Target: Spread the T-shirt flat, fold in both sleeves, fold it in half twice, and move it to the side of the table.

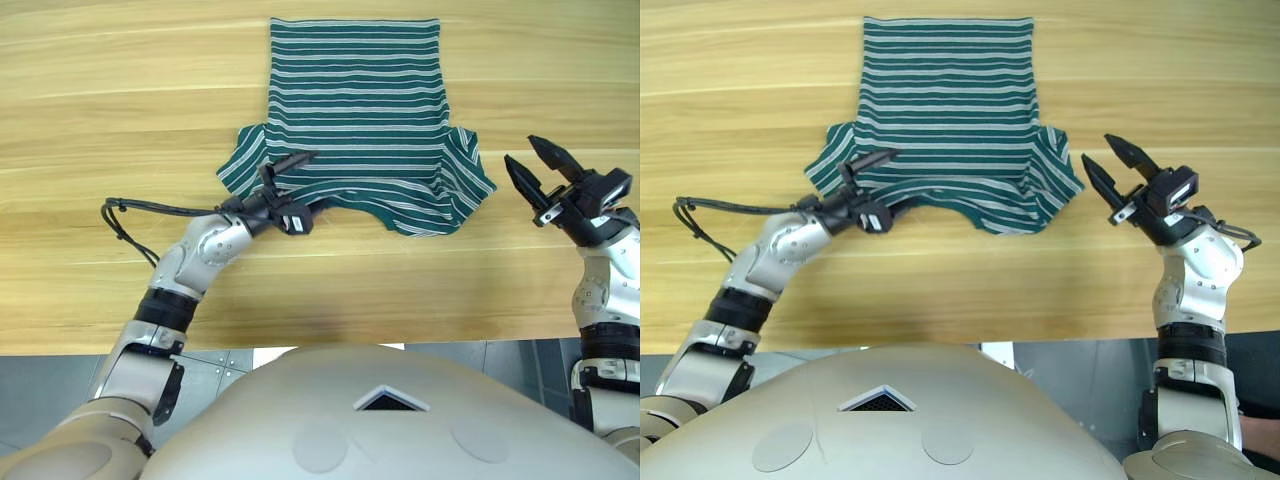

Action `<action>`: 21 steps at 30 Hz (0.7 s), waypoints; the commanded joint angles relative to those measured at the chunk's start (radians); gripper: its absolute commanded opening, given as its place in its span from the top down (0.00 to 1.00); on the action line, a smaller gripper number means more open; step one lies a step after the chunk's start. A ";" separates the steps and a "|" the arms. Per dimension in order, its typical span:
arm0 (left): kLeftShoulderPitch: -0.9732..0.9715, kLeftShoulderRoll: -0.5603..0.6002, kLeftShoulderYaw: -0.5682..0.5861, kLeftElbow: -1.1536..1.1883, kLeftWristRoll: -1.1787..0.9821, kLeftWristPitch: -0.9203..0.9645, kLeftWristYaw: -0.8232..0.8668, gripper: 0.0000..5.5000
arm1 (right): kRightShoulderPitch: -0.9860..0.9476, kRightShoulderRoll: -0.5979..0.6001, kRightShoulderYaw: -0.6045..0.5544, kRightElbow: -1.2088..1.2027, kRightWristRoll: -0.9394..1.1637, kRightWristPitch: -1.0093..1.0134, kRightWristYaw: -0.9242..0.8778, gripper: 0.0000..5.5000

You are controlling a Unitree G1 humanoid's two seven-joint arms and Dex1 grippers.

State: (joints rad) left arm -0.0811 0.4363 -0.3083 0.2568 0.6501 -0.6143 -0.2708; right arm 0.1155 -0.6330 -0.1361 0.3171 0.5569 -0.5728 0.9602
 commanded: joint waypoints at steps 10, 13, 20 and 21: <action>0.066 0.106 -0.098 -0.026 0.020 -0.001 -0.010 0.17 | -0.002 0.053 -0.042 -0.089 -0.052 0.084 -0.009 0.67; 0.116 0.149 -0.133 -0.049 -0.037 -0.021 -0.077 0.17 | -0.015 0.054 -0.019 -0.075 -0.145 0.064 -0.034 0.67; 0.200 0.224 -0.146 -0.194 -0.224 -0.026 -0.214 0.17 | 0.042 0.101 0.164 -0.198 -0.529 -0.037 -0.141 0.67; 0.208 0.231 -0.152 -0.197 -0.225 -0.028 -0.228 0.17 | 0.041 0.104 0.184 -0.206 -0.576 -0.042 -0.159 0.67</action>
State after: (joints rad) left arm 0.0907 0.6315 -0.4283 0.0539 0.4033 -0.6619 -0.4398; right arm 0.1554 -0.5324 0.0124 0.1405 0.0624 -0.5981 0.8340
